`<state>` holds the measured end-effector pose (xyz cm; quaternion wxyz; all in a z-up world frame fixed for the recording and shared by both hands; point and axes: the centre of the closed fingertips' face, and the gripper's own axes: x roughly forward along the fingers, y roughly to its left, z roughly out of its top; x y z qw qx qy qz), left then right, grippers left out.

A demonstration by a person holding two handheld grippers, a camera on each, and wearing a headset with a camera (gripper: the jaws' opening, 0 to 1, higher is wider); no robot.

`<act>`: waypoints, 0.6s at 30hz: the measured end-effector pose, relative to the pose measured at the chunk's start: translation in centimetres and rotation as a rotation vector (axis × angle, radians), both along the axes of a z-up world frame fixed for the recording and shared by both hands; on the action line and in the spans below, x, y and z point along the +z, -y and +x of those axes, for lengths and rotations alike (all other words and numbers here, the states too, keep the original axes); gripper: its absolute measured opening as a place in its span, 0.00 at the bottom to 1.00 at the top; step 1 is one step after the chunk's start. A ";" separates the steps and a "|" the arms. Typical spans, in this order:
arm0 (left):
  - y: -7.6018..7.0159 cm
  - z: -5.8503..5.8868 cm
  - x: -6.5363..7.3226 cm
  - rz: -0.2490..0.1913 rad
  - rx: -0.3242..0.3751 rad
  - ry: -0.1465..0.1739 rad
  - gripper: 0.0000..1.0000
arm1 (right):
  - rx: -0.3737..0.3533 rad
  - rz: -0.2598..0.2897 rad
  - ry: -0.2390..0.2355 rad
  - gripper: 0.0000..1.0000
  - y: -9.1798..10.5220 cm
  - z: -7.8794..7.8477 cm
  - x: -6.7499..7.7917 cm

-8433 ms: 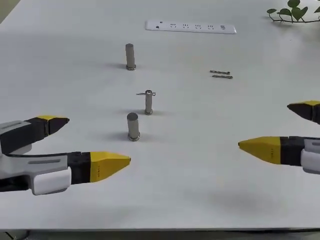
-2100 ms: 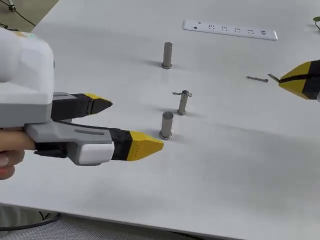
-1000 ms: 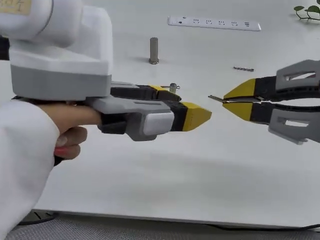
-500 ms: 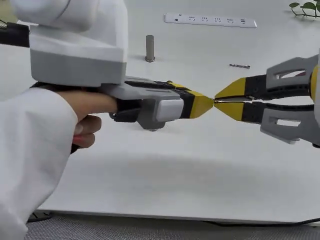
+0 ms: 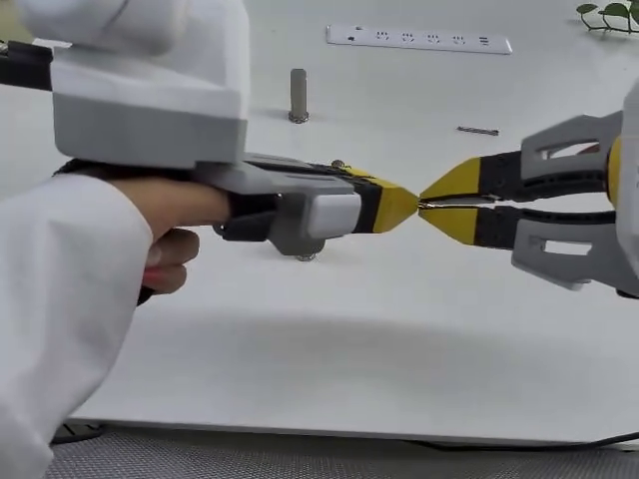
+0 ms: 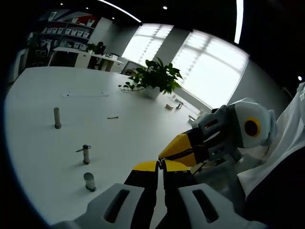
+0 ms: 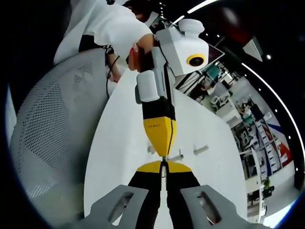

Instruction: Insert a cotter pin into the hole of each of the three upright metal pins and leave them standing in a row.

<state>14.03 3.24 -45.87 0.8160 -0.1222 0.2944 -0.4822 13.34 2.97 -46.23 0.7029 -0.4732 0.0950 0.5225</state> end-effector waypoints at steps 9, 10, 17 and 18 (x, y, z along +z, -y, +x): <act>0.1 -0.1 -0.1 0.045 -0.007 0.031 0.00 | 0.002 -0.008 0.001 0.00 -0.1 0.0 -0.1; 0.1 -0.1 -0.1 0.046 -0.006 0.025 0.00 | 0.002 -0.008 0.000 0.00 0.0 0.0 -0.1; 0.1 -0.5 -0.3 0.088 -0.037 0.039 0.00 | 0.008 0.000 -0.010 0.00 -0.1 -0.2 -0.3; 0.1 -0.6 -0.3 0.096 -0.037 0.043 0.00 | 0.007 0.000 -0.010 0.00 -0.1 -0.2 -0.3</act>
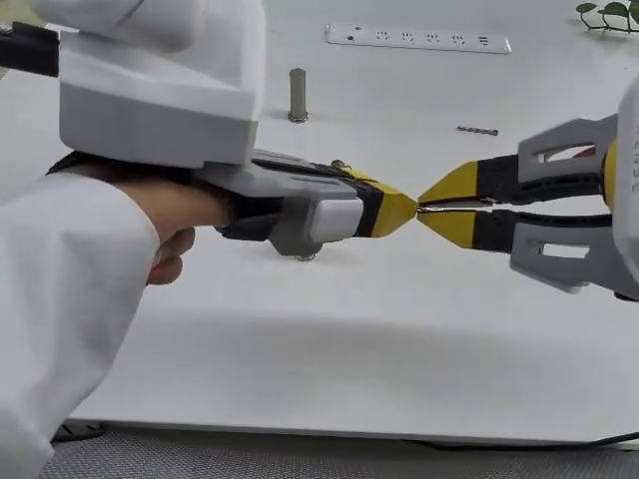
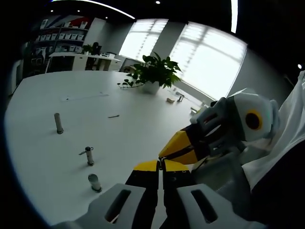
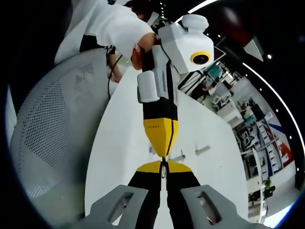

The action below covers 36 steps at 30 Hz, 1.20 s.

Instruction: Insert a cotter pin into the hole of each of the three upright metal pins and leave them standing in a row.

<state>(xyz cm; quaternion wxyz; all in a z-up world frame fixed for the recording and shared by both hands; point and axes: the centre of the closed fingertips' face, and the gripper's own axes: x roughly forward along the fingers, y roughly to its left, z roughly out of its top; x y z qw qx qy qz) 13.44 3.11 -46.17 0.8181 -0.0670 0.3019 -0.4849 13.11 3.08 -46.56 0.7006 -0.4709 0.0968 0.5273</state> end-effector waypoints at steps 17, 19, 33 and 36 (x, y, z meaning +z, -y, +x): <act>-0.6 0.0 -0.5 0.036 -0.014 0.027 0.00 | -0.046 0.029 -0.093 0.11 1.5 0.7 -1.5; -0.8 -0.1 -0.4 0.047 -0.027 0.052 0.00 | -0.070 0.054 -0.162 0.11 1.9 0.7 -2.2; -0.8 -1.2 0.3 0.120 -0.221 0.332 0.00 | -0.144 0.294 -0.479 0.09 1.0 -0.3 -2.0; -0.6 -1.9 0.4 0.126 -0.280 0.385 0.00 | -0.133 0.295 -0.500 0.07 0.7 -0.7 -2.0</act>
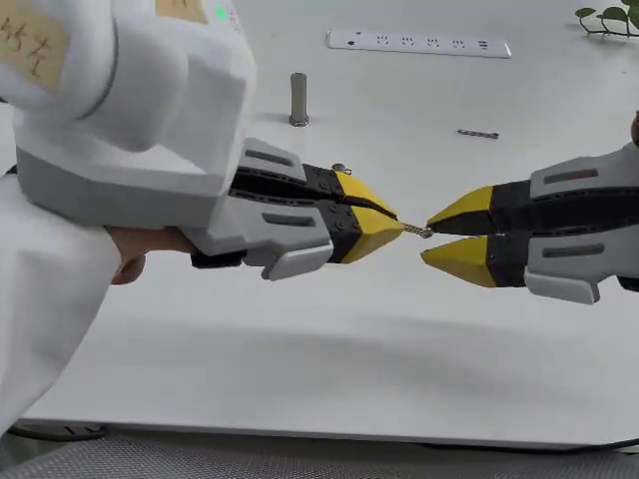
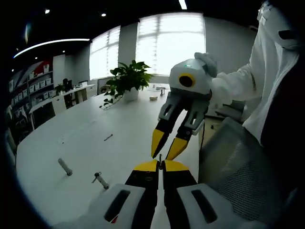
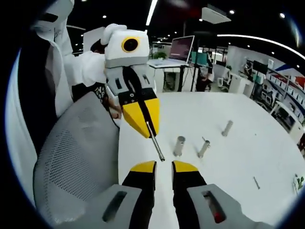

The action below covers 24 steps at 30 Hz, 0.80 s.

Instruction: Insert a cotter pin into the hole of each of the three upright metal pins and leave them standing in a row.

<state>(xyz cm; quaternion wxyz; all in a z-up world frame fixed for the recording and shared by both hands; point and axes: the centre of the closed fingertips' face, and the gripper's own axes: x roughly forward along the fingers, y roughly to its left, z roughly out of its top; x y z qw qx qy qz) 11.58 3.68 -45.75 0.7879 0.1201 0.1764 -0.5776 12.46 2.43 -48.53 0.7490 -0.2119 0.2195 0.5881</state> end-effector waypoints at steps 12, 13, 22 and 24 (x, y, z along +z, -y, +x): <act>0.3 -0.9 0.0 0.023 -0.077 0.033 0.00 | 0.059 0.010 -0.045 0.00 -0.7 -1.3 -0.2; 0.2 -0.8 0.0 0.027 -0.082 0.036 0.00 | 0.063 0.009 -0.046 0.00 -0.7 -1.4 -0.2; -0.3 -1.4 -1.2 0.115 -0.156 0.074 0.00 | 0.120 -0.022 -0.041 0.00 -0.6 -2.0 -0.4; -0.2 -1.5 -1.3 0.121 -0.167 0.077 0.00 | 0.134 -0.033 -0.038 0.00 -0.5 -2.1 -0.5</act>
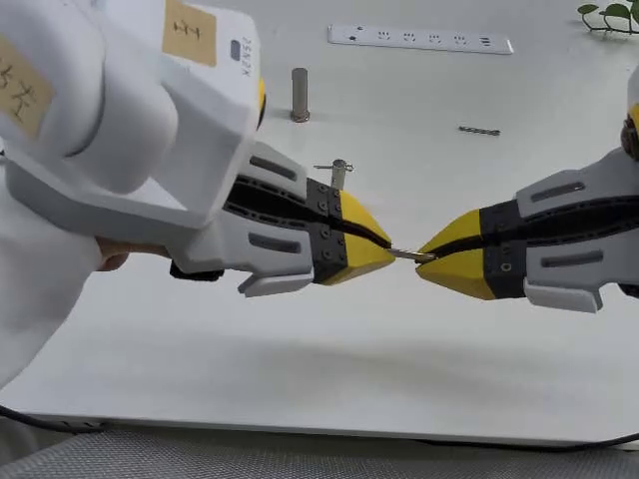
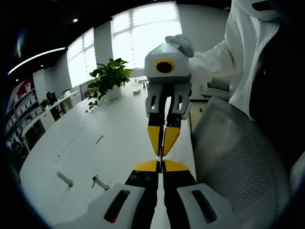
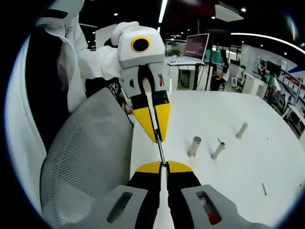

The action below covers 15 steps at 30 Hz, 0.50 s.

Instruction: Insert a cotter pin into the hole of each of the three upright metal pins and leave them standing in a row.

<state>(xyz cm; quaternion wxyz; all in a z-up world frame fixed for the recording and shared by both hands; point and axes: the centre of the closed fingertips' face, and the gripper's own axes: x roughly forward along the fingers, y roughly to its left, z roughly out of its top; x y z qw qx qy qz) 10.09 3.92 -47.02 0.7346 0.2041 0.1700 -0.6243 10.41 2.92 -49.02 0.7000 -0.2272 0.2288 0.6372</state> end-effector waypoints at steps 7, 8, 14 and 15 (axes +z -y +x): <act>-0.1 -0.5 -0.6 0.035 -0.029 -0.005 0.00 | 0.051 -0.032 0.018 0.00 0.2 -0.2 -0.4; -0.2 -0.5 -0.7 0.040 -0.033 -0.005 0.00 | 0.057 -0.035 0.015 0.00 0.2 -0.3 -0.5; -0.5 -0.5 -1.6 0.043 -0.041 -0.019 0.00 | 0.085 -0.065 0.027 0.00 -0.3 -0.8 -0.8; -0.5 -0.5 -1.6 0.042 -0.040 -0.022 0.00 | 0.089 -0.069 0.027 0.00 -0.4 -1.0 -0.8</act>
